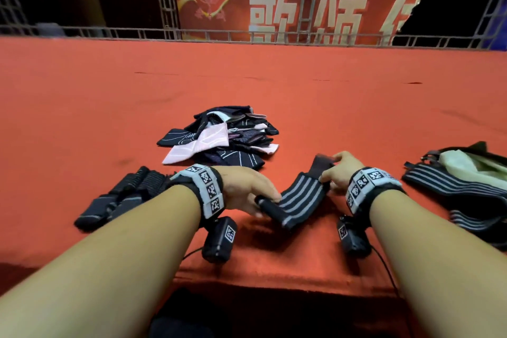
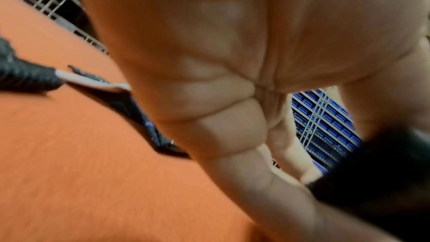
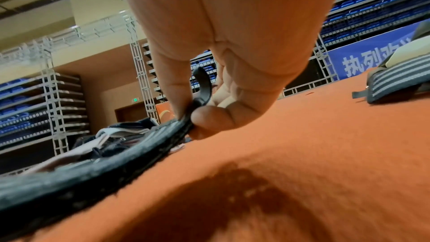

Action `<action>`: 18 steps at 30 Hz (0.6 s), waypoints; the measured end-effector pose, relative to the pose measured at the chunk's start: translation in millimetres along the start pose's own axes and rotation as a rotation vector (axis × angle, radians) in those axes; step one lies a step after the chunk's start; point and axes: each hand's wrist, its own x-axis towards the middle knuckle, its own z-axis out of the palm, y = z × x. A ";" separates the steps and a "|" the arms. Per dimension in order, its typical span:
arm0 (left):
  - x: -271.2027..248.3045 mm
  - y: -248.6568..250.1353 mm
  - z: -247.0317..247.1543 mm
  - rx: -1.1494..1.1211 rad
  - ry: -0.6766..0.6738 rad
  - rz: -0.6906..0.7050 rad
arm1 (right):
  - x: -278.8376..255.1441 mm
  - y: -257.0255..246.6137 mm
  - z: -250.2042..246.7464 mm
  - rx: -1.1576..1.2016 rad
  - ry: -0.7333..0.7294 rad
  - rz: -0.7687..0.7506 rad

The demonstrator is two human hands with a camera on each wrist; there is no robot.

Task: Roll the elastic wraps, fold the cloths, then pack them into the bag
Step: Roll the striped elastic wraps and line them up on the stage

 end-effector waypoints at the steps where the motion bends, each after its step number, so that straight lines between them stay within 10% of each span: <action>1: -1.3 -4.1 4.1 -0.042 -0.048 -0.009 | 1.9 3.2 3.4 -0.006 0.000 0.006; 12: 21.3 -28.0 12.4 -0.204 -0.298 -0.052 | 26.0 34.9 6.3 -0.197 -0.087 0.069; 18: 42.6 -33.5 16.1 0.009 -0.173 -0.065 | 33.8 44.6 4.4 -0.263 -0.134 0.054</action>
